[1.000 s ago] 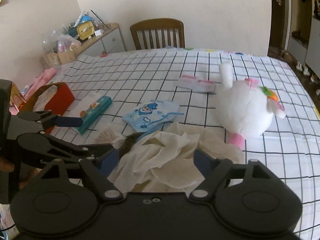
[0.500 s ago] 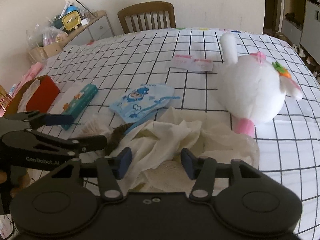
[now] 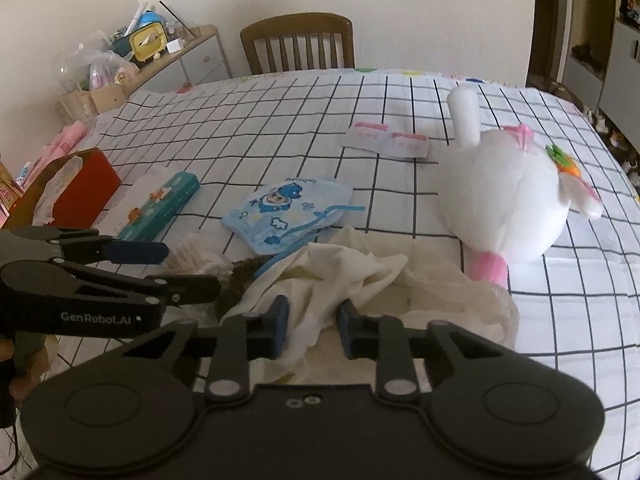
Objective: Organize soft objects
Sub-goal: 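Close the right tool on the white cloth while the left tool lowers onto the cotton swab pack, then lift the cotton swab pack with the left tool while the right tool lifts the white cloth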
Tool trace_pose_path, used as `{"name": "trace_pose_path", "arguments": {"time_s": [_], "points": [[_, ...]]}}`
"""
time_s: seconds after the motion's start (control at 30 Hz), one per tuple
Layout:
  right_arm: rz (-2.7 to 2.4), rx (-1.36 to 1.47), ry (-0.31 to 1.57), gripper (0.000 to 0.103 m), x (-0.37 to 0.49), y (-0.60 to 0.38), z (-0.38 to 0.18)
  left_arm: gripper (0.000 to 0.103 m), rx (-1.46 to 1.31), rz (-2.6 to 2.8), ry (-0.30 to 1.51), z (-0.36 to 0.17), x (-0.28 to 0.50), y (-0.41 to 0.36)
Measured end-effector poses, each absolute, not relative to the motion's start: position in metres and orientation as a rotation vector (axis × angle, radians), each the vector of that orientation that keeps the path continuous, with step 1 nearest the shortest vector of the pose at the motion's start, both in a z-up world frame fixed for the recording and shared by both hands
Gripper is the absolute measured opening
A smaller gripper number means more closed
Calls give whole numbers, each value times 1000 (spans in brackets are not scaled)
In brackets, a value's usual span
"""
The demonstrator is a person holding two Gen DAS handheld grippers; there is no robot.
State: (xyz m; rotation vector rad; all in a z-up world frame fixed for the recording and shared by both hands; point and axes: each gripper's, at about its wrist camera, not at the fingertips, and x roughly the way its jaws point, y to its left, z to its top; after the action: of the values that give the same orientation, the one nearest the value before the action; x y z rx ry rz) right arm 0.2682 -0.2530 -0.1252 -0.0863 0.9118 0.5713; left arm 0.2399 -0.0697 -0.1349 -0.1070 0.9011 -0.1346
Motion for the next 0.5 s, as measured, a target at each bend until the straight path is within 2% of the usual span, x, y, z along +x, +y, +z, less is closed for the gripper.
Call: {"name": "trace_pose_path", "arguments": {"time_s": [0.1, 0.17, 0.23, 0.43, 0.5], "points": [[570, -101, 897, 11, 265, -251, -123, 64, -115, -135, 896, -132, 238, -69], [573, -108, 878, 7, 262, -251, -119, 47, -126, -155, 891, -129, 236, -68], [577, -111, 858, 5, 258, -252, -115, 43, -113, -163, 889, -128, 235, -70], [596, -100, 829, 5, 250, -256, -106, 43, -93, -154, 887, -127, 231, -71], [597, -101, 835, 5, 249, -256, -107, 48, -108, -146, 887, -127, 230, -68]]}}
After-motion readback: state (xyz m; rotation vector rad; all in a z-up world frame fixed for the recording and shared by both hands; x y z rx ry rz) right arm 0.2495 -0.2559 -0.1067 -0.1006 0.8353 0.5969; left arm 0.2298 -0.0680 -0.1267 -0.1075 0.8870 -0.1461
